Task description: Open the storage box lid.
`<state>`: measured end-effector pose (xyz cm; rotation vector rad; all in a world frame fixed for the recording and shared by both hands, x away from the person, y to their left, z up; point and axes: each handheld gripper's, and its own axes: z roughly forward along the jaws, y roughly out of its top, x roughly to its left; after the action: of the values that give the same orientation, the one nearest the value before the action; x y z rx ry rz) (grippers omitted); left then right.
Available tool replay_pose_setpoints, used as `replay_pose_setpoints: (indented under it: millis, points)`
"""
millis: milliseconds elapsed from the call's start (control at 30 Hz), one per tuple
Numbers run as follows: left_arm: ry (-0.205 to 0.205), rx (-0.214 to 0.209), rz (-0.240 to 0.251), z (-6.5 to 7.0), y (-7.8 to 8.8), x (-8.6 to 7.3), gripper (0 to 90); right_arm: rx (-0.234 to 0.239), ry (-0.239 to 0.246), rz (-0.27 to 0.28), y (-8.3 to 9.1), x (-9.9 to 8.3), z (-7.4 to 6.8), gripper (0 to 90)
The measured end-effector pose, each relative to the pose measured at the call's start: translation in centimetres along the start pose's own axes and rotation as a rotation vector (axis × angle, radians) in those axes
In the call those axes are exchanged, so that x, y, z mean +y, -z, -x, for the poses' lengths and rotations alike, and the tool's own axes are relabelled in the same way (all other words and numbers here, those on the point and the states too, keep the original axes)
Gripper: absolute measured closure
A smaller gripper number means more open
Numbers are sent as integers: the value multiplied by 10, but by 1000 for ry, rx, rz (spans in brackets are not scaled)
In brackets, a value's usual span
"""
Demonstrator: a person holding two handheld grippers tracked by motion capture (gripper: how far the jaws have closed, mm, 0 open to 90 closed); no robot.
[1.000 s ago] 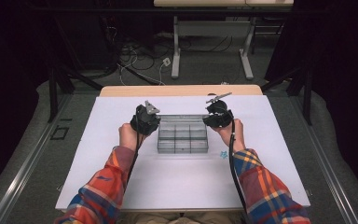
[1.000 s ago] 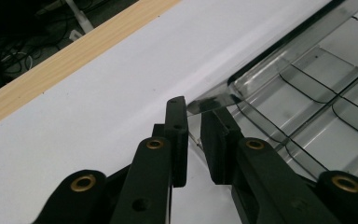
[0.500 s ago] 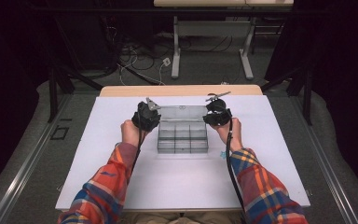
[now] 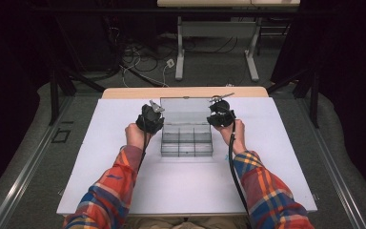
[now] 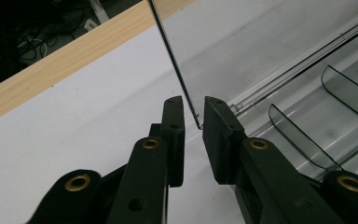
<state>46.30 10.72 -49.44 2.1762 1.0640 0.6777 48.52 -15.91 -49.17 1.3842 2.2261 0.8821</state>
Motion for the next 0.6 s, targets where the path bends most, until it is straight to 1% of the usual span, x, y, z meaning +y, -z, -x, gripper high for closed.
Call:
replay_pose_setpoints:
  millis: [67,167,200,267,300,333,367,433,467,533,600]
  points:
    - [5,-1,-1,-1,2,-1,769,-2,5,0,0,-2,1,755]
    - [16,-9,-8,-1,3,-2,758,8,6,-6,0,-6,2,742]
    - [11,-8,-6,-1,4,-3,746,17,3,2,-1,-8,1,731]
    - [18,-25,-16,1,7,-5,715,27,12,-6,1,-11,1,693]
    - [18,-37,-15,2,8,-7,696,44,15,-11,2,-14,1,656]
    - [24,-47,-25,3,10,-9,671,65,20,-14,3,-16,0,623]
    - [27,-48,-28,5,12,-12,630,75,29,-24,6,-20,0,596]
    - [31,-66,-43,9,16,-19,566,94,42,-36,10,-27,-1,536]
    - [37,-75,-44,10,18,-23,525,118,35,-43,13,-30,-1,516]
    - [36,-97,-50,12,22,-30,490,137,47,-49,18,-37,-1,482]
    - [35,-119,-61,15,26,-37,428,154,53,-63,23,-44,0,447]
